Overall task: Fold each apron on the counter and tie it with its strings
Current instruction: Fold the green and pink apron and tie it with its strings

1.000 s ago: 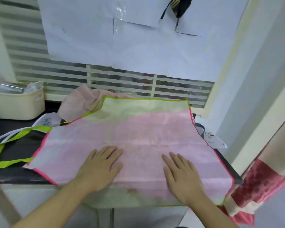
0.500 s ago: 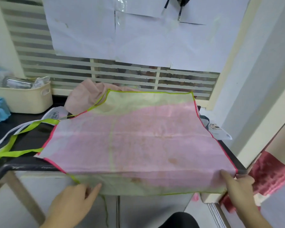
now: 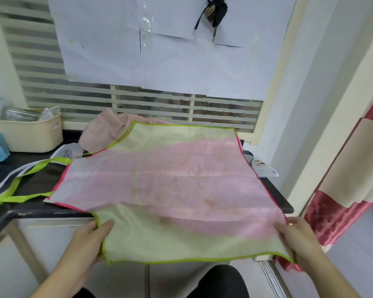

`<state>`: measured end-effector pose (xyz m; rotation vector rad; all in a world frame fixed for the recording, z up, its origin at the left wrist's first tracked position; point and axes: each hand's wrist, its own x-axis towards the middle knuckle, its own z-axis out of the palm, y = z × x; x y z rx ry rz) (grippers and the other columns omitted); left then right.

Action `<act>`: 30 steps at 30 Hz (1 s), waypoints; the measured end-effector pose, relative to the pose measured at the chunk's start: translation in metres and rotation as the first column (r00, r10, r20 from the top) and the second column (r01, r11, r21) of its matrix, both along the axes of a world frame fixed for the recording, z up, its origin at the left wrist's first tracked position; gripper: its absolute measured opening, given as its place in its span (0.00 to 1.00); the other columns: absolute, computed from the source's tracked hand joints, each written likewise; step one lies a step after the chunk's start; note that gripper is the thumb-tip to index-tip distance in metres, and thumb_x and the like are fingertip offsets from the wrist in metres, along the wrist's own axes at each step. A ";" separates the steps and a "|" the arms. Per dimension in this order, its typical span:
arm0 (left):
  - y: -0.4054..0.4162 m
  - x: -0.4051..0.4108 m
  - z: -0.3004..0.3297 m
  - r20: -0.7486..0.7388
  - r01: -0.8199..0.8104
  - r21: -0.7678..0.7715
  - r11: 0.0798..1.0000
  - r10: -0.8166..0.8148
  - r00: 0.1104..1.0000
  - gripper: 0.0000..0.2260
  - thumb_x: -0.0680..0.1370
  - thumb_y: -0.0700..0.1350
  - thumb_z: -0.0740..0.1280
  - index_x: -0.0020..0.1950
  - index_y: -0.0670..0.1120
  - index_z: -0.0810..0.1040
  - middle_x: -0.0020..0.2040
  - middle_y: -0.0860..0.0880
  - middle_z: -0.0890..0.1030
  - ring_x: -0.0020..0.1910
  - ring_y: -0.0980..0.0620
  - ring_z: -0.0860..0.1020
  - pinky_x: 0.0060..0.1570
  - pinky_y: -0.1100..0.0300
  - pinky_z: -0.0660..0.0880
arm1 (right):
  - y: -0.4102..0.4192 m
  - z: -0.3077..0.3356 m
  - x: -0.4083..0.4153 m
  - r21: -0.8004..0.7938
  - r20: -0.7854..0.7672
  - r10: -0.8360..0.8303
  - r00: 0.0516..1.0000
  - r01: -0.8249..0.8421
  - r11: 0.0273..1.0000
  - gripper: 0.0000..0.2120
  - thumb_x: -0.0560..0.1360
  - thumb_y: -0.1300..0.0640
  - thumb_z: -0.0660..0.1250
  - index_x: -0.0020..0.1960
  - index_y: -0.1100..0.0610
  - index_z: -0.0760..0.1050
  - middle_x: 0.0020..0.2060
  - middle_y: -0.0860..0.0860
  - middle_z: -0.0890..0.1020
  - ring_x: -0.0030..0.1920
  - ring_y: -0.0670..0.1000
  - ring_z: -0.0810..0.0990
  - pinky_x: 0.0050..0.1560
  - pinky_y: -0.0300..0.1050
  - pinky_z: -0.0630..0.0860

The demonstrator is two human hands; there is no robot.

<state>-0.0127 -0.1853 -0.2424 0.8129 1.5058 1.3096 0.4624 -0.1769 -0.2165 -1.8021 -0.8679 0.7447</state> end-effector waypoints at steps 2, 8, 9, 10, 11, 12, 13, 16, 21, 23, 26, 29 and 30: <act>0.000 -0.006 0.019 0.025 -0.088 0.085 0.992 0.086 0.996 0.10 0.82 0.42 0.70 0.48 0.35 0.80 0.44 0.35 0.84 0.39 0.45 0.79 0.40 0.53 0.74 | -0.007 0.022 0.000 0.157 -0.109 -0.004 0.994 0.021 0.987 0.17 0.76 0.66 0.73 0.61 0.54 0.75 0.45 0.57 0.84 0.40 0.58 0.83 0.42 0.51 0.80; -0.010 -0.004 0.104 0.358 -0.155 0.408 0.900 -0.001 0.934 0.04 0.79 0.39 0.70 0.49 0.48 0.80 0.40 0.46 0.82 0.33 0.55 0.81 0.33 0.64 0.81 | -0.021 0.095 0.006 0.479 -0.575 0.339 0.745 -0.030 0.877 0.10 0.75 0.56 0.68 0.42 0.58 0.85 0.40 0.56 0.83 0.35 0.51 0.83 0.31 0.38 0.79; -0.009 -0.005 0.115 0.395 -0.162 0.454 0.876 -0.035 0.918 0.08 0.81 0.38 0.68 0.56 0.49 0.81 0.43 0.48 0.85 0.37 0.56 0.84 0.38 0.63 0.83 | -0.022 0.105 0.007 0.524 -0.635 0.383 0.671 0.009 0.852 0.10 0.73 0.58 0.66 0.36 0.57 0.84 0.41 0.55 0.85 0.36 0.52 0.85 0.30 0.38 0.78; -0.011 -0.004 0.126 0.427 -0.159 0.490 0.857 -0.078 0.901 0.09 0.83 0.38 0.65 0.60 0.47 0.81 0.45 0.49 0.87 0.38 0.56 0.85 0.42 0.63 0.83 | -0.022 0.112 0.008 0.569 -0.650 0.438 0.621 0.015 0.822 0.07 0.67 0.59 0.68 0.33 0.55 0.83 0.45 0.55 0.87 0.40 0.53 0.87 0.30 0.37 0.78; -0.008 -0.006 0.133 0.437 -0.151 0.525 0.838 -0.113 0.892 0.10 0.84 0.38 0.63 0.61 0.44 0.80 0.45 0.48 0.87 0.40 0.55 0.86 0.44 0.63 0.83 | -0.022 0.121 0.005 0.606 -0.646 0.485 0.589 0.009 0.796 0.04 0.62 0.59 0.68 0.32 0.54 0.81 0.51 0.54 0.88 0.45 0.54 0.89 0.31 0.37 0.79; -0.007 -0.005 0.141 0.436 -0.132 0.545 0.828 -0.146 0.888 0.11 0.84 0.38 0.61 0.62 0.40 0.80 0.47 0.47 0.88 0.44 0.53 0.87 0.47 0.62 0.84 | -0.018 0.127 0.003 0.619 -0.628 0.499 0.597 -0.005 0.785 0.06 0.60 0.61 0.67 0.34 0.53 0.81 0.57 0.54 0.87 0.50 0.54 0.89 0.32 0.37 0.80; -0.004 -0.005 0.147 0.416 -0.098 0.561 0.822 -0.178 0.892 0.12 0.84 0.37 0.59 0.63 0.38 0.80 0.51 0.44 0.87 0.49 0.49 0.87 0.51 0.59 0.84 | -0.012 0.130 0.004 0.613 -0.610 0.496 0.618 -0.028 0.789 0.11 0.62 0.64 0.64 0.40 0.54 0.81 0.60 0.54 0.86 0.53 0.55 0.88 0.33 0.37 0.81; 0.023 -0.005 0.150 0.347 -0.001 0.537 0.843 -0.220 0.912 0.17 0.79 0.31 0.58 0.64 0.37 0.79 0.60 0.40 0.85 0.60 0.43 0.85 0.61 0.49 0.81 | 0.024 0.131 0.003 0.555 -0.568 0.475 0.672 -0.114 0.824 0.14 0.69 0.70 0.58 0.50 0.56 0.72 0.65 0.54 0.84 0.57 0.59 0.86 0.34 0.39 0.83; 0.099 -0.007 0.120 0.156 0.096 0.351 0.931 -0.159 0.975 0.23 0.78 0.23 0.60 0.69 0.40 0.74 0.67 0.43 0.82 0.62 0.42 0.83 0.52 0.47 0.82 | 0.097 0.109 -0.014 0.348 -0.486 0.378 0.788 -0.222 0.911 0.26 0.74 0.72 0.59 0.72 0.62 0.70 0.63 0.49 0.85 0.53 0.56 0.88 0.37 0.44 0.85; 0.129 -0.008 0.105 0.105 0.118 0.271 0.955 -0.151 0.983 0.25 0.78 0.22 0.62 0.71 0.41 0.73 0.67 0.43 0.81 0.61 0.44 0.83 0.47 0.54 0.84 | 0.128 0.096 -0.019 0.276 -0.433 0.328 0.840 -0.223 0.935 0.24 0.75 0.72 0.59 0.70 0.61 0.72 0.62 0.49 0.85 0.52 0.56 0.88 0.41 0.48 0.85; 0.169 -0.011 0.088 0.085 0.119 0.176 0.977 -0.135 0.987 0.25 0.77 0.21 0.63 0.72 0.38 0.71 0.67 0.41 0.81 0.60 0.42 0.83 0.38 0.61 0.84 | 0.168 0.080 -0.025 0.201 -0.338 0.257 0.905 -0.197 0.960 0.19 0.77 0.73 0.59 0.64 0.58 0.74 0.62 0.49 0.85 0.50 0.56 0.89 0.47 0.51 0.83; 0.200 -0.013 0.081 0.043 0.096 0.155 0.983 -0.104 0.994 0.26 0.77 0.22 0.65 0.72 0.41 0.73 0.64 0.45 0.83 0.54 0.42 0.86 0.38 0.58 0.85 | 0.197 0.069 -0.028 0.146 -0.277 0.211 0.937 -0.176 0.973 0.18 0.78 0.72 0.60 0.65 0.59 0.74 0.61 0.48 0.85 0.50 0.57 0.89 0.46 0.51 0.84; 0.207 -0.013 0.082 0.014 0.088 0.158 0.984 -0.091 0.996 0.26 0.77 0.23 0.66 0.71 0.43 0.75 0.63 0.47 0.84 0.52 0.44 0.87 0.40 0.56 0.86 | 0.203 0.067 -0.028 0.133 -0.252 0.200 0.947 -0.170 0.976 0.18 0.79 0.71 0.60 0.64 0.59 0.75 0.60 0.48 0.85 0.49 0.56 0.89 0.45 0.51 0.84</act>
